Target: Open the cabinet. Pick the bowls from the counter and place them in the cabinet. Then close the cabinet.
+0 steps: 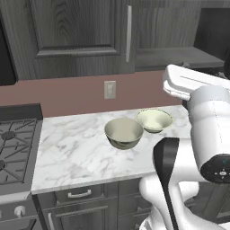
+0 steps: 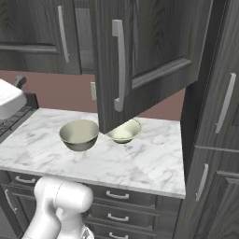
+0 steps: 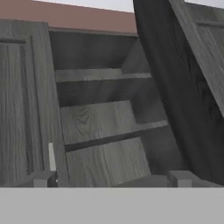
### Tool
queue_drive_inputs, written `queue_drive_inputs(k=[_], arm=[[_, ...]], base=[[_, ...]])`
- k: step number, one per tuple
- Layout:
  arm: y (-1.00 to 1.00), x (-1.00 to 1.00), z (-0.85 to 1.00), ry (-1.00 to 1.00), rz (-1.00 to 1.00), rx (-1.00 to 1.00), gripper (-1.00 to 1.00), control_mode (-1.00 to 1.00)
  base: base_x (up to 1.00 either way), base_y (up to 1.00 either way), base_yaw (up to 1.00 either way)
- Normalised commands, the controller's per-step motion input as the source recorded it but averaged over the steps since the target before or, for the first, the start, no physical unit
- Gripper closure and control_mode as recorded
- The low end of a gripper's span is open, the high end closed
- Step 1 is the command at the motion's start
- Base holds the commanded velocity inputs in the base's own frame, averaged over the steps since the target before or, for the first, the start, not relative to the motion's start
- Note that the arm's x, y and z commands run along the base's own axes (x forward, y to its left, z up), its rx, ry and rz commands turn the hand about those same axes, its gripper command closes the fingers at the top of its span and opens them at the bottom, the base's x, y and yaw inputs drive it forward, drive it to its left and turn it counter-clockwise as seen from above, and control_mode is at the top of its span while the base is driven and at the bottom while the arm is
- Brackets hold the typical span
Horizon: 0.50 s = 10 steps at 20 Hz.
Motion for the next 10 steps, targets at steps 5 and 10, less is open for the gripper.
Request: queue_drive_inputs(k=[5, 10], arm=[[0.48, 0.52, -0.08, 0.00, 0.01, 0.00, -1.00, -1.00], [0.36, 0.66, -0.03, -0.01, 0.08, 0.00, -1.00, -1.00]], base=[[0.00, 0.00, 0.00], [0.00, 0.00, 0.00]])
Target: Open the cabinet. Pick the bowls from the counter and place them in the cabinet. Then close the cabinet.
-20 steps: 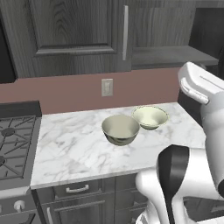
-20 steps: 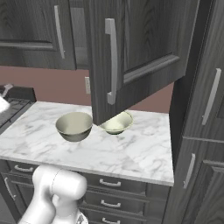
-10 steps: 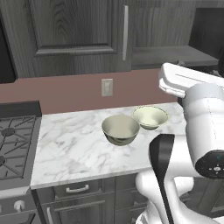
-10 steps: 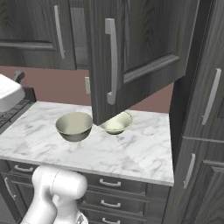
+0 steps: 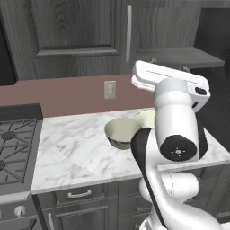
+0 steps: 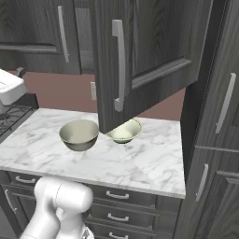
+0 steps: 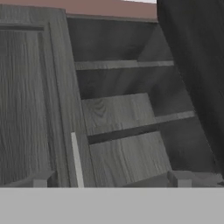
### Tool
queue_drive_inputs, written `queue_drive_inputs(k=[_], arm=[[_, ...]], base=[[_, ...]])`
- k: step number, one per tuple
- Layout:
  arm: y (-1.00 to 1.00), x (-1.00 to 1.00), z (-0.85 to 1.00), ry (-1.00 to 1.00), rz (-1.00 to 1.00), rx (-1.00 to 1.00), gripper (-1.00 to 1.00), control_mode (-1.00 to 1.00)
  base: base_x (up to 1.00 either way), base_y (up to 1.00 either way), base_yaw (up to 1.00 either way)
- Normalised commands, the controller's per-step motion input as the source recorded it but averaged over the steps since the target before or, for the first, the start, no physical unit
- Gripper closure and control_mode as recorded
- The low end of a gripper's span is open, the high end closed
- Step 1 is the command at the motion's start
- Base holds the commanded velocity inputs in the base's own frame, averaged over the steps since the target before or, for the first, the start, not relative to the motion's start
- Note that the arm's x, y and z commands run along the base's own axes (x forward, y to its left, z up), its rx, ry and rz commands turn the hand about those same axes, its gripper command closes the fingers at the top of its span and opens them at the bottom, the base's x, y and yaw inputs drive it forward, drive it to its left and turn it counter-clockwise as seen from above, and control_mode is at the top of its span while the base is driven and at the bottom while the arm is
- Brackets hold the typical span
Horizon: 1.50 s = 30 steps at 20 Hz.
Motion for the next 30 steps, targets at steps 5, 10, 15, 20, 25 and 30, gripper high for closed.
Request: queue_drive_inputs(k=[5, 10, 15, 20, 25, 30], arm=[[0.00, 0.81, 0.00, 0.00, 0.03, 0.00, -1.00, -1.00], [0.00, 0.61, 0.00, 0.02, 0.00, 0.00, -1.00, -1.00], [0.00, 0.51, 0.00, 0.10, 0.00, 0.00, -1.00, -1.00], [0.00, 0.47, 0.00, 0.11, 0.00, 0.00, -1.00, -1.00], [-0.01, 0.20, 0.00, 0.01, 0.10, -0.01, -1.00, -1.00], [-0.02, 0.00, 0.00, 0.00, 0.21, -0.02, -1.00, -1.00]], base=[[0.00, 0.00, 0.00], [0.00, 0.00, 0.00], [0.00, 0.00, 0.00], [0.00, 0.00, 0.00], [0.00, 0.00, 0.00], [0.00, 0.00, 0.00]])
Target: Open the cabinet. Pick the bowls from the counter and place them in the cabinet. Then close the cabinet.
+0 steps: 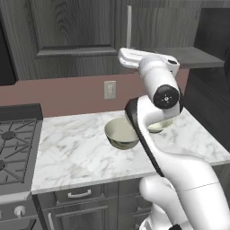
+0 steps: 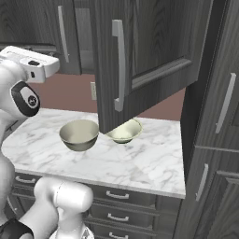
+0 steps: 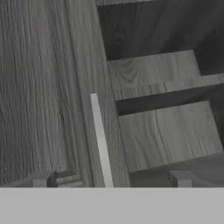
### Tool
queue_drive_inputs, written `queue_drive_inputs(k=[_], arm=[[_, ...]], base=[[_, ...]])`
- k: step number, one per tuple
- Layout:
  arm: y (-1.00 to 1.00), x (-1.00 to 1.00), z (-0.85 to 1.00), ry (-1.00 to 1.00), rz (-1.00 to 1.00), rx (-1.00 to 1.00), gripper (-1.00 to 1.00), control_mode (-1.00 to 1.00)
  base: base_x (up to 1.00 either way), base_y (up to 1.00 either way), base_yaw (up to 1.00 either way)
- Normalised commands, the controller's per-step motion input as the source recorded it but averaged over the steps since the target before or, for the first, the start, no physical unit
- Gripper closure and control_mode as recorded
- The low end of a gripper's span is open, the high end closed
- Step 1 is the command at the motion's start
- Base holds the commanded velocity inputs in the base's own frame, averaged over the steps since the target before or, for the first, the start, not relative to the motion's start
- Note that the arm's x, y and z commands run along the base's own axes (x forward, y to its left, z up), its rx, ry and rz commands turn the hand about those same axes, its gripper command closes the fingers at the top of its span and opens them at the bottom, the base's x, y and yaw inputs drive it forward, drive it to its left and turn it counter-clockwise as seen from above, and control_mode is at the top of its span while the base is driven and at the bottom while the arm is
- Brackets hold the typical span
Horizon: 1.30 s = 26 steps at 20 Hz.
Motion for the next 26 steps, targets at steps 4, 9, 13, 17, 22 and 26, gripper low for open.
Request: queue_drive_inputs(k=[4, 9, 13, 17, 22, 26], arm=[[-0.06, 0.10, 0.00, 0.00, 0.24, -0.03, -1.00, -1.00], [-0.07, 0.03, 0.00, 0.00, 0.06, -0.04, -1.00, -1.00], [0.00, 0.01, 0.00, -0.01, 0.00, -0.05, -1.00, -1.00], [0.00, 0.10, 0.00, -0.04, 0.00, -0.09, -1.00, -1.00], [0.04, 0.23, 0.00, -0.03, 0.00, -0.11, -1.00, -1.00], [0.00, 0.28, 0.00, -0.02, 0.00, -0.07, -1.00, -1.00]], base=[[0.00, 0.00, 0.00], [0.00, 0.00, 0.00], [0.00, 0.00, 0.00], [0.00, 0.00, 0.00], [0.00, 0.00, 0.00], [0.00, 0.00, 0.00]])
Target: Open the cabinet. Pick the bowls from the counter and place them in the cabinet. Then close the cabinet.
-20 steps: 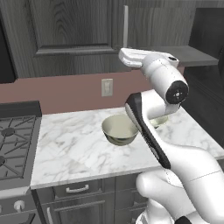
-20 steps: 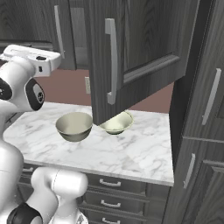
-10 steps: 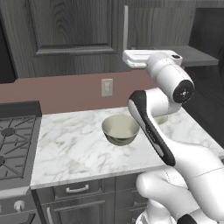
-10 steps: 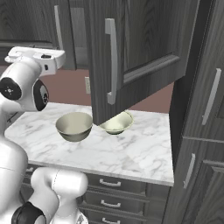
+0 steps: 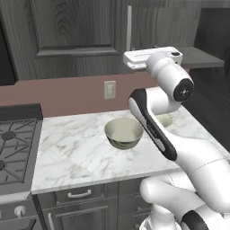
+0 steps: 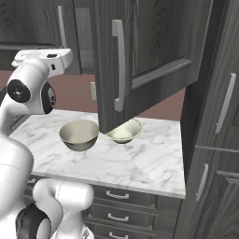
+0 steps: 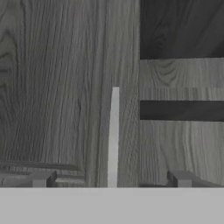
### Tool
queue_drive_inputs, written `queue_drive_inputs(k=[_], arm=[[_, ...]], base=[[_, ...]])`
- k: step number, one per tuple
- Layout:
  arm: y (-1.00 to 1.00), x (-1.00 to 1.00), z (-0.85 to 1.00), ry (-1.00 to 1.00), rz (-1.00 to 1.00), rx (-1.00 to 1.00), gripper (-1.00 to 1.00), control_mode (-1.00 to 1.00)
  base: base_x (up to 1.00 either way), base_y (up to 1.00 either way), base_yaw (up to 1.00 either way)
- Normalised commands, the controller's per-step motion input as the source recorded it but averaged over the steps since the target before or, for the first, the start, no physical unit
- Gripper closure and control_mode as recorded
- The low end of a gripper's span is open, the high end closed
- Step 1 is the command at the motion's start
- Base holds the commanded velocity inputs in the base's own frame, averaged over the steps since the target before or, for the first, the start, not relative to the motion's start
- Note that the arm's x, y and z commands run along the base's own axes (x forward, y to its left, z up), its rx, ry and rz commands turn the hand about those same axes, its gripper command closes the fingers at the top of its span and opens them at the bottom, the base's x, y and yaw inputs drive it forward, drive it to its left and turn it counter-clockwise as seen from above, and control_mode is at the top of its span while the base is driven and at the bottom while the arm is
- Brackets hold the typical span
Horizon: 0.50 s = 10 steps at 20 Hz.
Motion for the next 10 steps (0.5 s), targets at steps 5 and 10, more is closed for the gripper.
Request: queue_drive_inputs(k=[5, 10], arm=[[0.00, 0.38, 0.00, 0.00, 0.00, -0.01, -1.00, -1.00], [0.07, 0.37, 0.00, 0.00, 0.00, 0.00, -1.00, -1.00]], base=[[0.00, 0.00, 0.00], [0.00, 0.00, 0.00]])
